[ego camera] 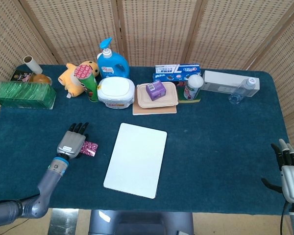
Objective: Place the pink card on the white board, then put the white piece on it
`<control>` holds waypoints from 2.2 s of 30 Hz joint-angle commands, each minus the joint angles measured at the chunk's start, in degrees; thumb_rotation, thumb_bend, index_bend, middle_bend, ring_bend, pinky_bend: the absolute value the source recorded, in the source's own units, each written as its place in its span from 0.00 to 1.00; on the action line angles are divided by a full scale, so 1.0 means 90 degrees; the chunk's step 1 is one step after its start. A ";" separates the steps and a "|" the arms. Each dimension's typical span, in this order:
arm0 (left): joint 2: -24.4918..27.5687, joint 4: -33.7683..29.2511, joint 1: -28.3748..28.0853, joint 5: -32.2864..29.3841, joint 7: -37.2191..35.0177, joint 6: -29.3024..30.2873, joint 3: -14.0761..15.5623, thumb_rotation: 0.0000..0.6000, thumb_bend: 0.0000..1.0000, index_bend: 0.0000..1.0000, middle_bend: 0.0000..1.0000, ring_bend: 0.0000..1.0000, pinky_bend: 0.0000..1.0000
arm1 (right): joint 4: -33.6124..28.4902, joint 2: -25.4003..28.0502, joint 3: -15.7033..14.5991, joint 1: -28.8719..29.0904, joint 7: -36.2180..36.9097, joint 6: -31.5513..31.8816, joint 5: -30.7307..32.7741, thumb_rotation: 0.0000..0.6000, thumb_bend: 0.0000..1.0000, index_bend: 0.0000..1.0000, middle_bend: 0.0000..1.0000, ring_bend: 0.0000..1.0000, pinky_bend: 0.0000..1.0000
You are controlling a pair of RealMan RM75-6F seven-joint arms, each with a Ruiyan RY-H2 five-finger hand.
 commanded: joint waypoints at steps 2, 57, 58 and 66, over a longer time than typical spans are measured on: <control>0.0134 -0.0219 -0.0009 0.0070 -0.0055 0.0080 -0.0037 1.00 0.20 0.46 0.00 0.00 0.06 | -0.0006 0.0006 0.0003 -0.0003 0.0003 0.0008 0.0001 1.00 0.00 0.06 0.00 0.00 0.00; -0.0340 -0.1308 -0.1300 -0.1066 0.1013 0.1150 -0.0032 1.00 0.10 0.00 0.00 0.00 0.06 | -0.0116 0.0246 -0.0047 0.0063 0.0421 -0.0240 0.0051 1.00 0.00 0.07 0.00 0.00 0.00; -0.0213 -0.1284 -0.1201 -0.0982 0.0850 0.1121 0.0041 1.00 0.10 0.00 0.00 0.00 0.06 | -0.0118 0.0235 -0.0054 0.0064 0.0399 -0.0244 0.0045 1.00 0.00 0.07 0.00 0.00 0.00; 0.0334 -0.0781 -0.0425 -0.0087 -0.0608 0.0896 0.0542 1.00 0.16 0.10 0.00 0.00 0.06 | -0.0118 0.0150 -0.0091 0.0063 0.0264 -0.0229 0.0000 1.00 0.00 0.07 0.00 0.00 0.00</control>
